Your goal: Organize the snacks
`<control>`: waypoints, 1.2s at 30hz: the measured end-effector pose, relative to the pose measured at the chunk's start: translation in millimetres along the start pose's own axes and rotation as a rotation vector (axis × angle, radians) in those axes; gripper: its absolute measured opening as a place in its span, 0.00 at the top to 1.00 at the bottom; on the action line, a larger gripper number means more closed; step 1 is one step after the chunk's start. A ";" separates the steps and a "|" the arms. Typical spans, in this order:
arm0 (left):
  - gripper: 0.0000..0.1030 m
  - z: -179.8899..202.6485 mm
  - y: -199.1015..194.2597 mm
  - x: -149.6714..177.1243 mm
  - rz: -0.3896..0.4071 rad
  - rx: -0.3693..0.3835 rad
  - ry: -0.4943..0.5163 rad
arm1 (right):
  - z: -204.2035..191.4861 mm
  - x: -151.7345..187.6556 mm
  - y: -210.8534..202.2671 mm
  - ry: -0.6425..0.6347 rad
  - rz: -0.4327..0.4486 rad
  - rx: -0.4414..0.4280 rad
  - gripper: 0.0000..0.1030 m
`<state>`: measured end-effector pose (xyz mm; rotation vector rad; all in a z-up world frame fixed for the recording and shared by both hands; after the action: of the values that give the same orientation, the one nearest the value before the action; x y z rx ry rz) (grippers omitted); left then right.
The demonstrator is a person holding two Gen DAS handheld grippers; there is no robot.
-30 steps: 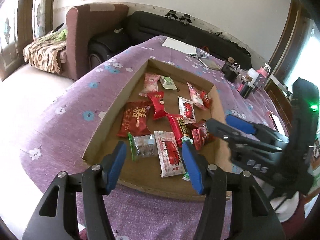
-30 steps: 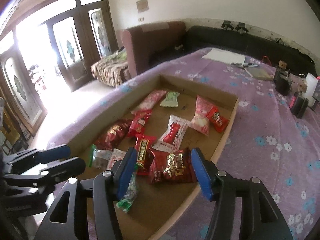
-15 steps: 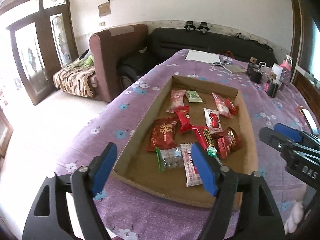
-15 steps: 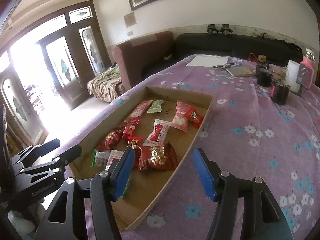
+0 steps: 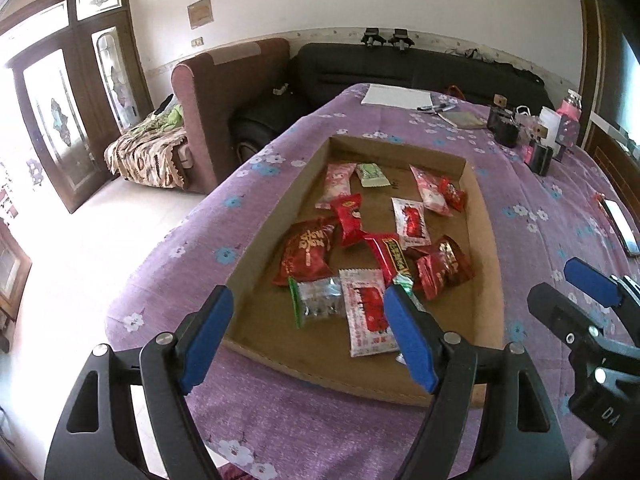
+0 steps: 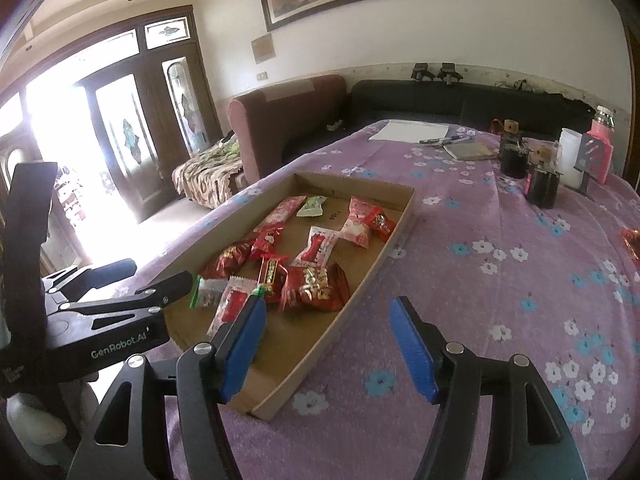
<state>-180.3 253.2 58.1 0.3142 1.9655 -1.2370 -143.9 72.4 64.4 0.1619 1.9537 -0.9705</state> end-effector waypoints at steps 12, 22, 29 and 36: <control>0.24 11.1 -10.3 2.4 0.001 0.009 0.015 | 9.6 11.5 -19.5 0.034 0.026 0.011 0.34; 0.24 3.2 -22.7 2.0 0.053 -0.001 -0.029 | 8.8 14.8 -24.2 0.036 0.032 0.016 0.34; 0.20 -22.5 -59.3 0.0 0.266 -0.087 -0.168 | 4.2 15.5 -27.6 0.019 0.038 0.025 0.33; 0.00 -47.7 -77.7 3.3 0.396 -0.100 -0.281 | -1.7 13.9 -27.0 0.006 0.039 0.022 0.33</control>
<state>-249.6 254.4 117.4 0.4300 1.6213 -0.8729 -165.6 51.6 69.2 0.2153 1.9385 -0.9676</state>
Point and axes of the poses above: each gripper's, at about its wrist camera, not at the fingertips, and y roughly the way its jaws point, z to its right, x to its underside, the point moved 1 cm from there along y, roughly the way its jaws point, and after that the axes turned 12 degrees about -x, right-handed, at the moved point
